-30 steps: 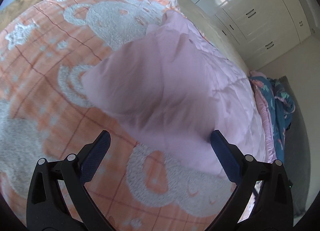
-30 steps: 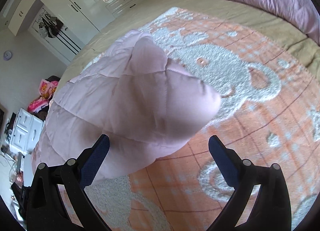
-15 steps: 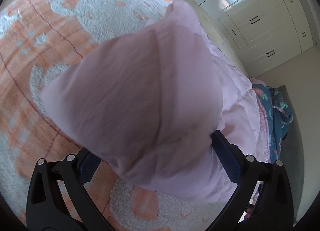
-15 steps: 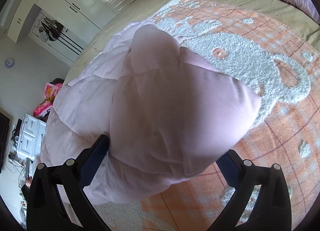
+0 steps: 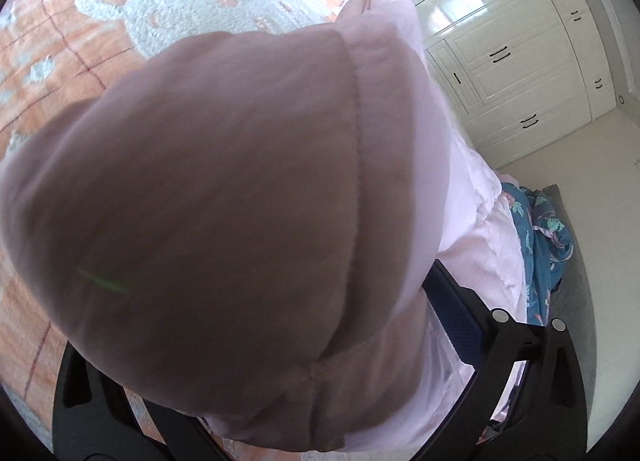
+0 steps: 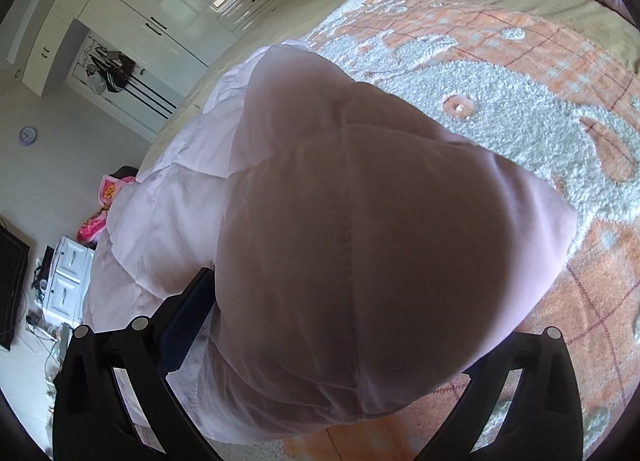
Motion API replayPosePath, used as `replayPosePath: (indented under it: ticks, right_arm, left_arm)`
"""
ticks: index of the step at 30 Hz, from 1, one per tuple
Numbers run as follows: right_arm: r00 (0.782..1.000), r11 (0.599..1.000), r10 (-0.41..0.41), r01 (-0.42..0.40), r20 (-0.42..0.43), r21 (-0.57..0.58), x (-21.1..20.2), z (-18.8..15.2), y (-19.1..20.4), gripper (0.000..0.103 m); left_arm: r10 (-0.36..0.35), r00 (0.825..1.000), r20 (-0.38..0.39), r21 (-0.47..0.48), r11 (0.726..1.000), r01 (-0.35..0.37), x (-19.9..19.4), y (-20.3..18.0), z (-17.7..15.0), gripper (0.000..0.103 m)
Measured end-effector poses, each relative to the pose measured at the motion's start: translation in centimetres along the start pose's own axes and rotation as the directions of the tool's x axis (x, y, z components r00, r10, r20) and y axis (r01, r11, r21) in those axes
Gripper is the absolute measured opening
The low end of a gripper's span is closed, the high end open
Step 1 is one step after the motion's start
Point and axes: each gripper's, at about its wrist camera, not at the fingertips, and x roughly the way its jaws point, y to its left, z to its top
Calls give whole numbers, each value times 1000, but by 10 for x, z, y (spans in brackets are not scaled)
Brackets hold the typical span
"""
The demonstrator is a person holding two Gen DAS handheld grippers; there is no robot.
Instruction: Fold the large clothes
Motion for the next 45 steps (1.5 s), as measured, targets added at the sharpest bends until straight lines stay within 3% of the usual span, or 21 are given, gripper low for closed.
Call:
replayPosePath:
  ticks: [3,4,6,8,12,14,26,45]
  right_arm:
    - [1000,1000,19,-19,7,-24,-1,0,2,93]
    - [1000,999,28,-27,8,-35,-1,1,3,87]
    - [999,997,34,-33,11,-66,-2,2,8,81]
    - [999,995,46,-44,11,-92,-3,2,11,69]
    - [999,986,41,-37,23,-163,-6,3,22,56]
    - [999,979,36,-32,20,-200,-7,2,28,49]
    - [998,939,-20,38,56,-342,-18,0,53,36]
    - [996,887,-5,45,88,-460,-92,-15,90,31]
  left_arm:
    - [2,1000,15,24,1000,-2,-1,-6,1,79]
    - [5,1000,25,39,999,-6,-2,-9,1,77]
    - [12,999,47,75,997,-15,-7,-17,1,63]
    - [19,998,60,103,994,-26,-9,-24,1,56]
    - [39,996,80,165,985,-52,-13,-36,0,46]
    - [50,995,91,196,978,-67,-16,-43,-1,44]
    - [91,987,132,286,950,-126,-27,-63,-7,38]
    - [103,978,181,395,903,-168,-97,-82,-24,34]
